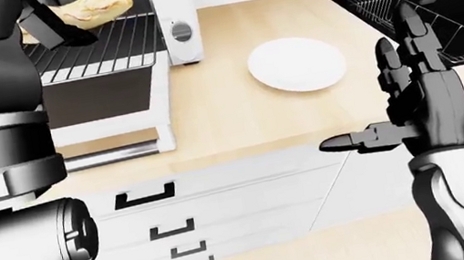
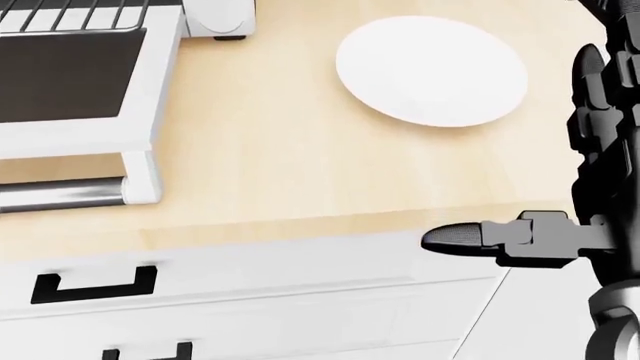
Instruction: Place the baguette on the rack of the toaster oven.
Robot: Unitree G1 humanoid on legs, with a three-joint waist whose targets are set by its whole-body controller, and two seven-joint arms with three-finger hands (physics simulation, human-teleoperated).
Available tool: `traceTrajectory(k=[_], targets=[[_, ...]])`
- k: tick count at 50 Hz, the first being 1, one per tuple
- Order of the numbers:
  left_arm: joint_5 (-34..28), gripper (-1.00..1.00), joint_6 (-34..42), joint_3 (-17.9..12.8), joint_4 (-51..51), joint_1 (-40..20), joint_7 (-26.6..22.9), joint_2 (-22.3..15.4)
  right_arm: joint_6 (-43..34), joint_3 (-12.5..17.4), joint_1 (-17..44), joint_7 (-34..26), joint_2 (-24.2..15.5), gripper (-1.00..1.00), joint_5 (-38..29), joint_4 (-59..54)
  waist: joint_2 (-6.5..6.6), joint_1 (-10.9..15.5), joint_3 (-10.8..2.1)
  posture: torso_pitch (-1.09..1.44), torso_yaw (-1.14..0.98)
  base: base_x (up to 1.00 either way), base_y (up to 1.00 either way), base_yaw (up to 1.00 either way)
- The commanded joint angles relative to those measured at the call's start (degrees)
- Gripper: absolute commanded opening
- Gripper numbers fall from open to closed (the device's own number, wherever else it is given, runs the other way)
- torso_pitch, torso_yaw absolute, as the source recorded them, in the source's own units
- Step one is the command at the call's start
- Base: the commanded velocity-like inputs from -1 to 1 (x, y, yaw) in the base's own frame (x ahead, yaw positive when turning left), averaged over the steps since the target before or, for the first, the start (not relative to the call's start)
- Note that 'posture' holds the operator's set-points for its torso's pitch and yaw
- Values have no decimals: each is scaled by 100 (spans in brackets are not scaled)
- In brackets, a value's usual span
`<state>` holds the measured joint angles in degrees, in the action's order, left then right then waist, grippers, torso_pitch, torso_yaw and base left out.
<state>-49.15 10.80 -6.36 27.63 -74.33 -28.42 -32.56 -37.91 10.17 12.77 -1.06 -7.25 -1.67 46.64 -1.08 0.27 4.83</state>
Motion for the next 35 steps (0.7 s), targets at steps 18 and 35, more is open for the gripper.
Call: traceTrajectory(k=[18,35], targets=[[-248,-100,-838,69,1413,-823,858,-305,84,48,153,4,-50,100,-19,205,34,-8,-188,6,0,0,0,0],[-730,-100,-1315,166,2535,-1111,1595,-422,7,56,180,4,-76,100,-25,254,40,-18,-198,6,0,0,0,0]])
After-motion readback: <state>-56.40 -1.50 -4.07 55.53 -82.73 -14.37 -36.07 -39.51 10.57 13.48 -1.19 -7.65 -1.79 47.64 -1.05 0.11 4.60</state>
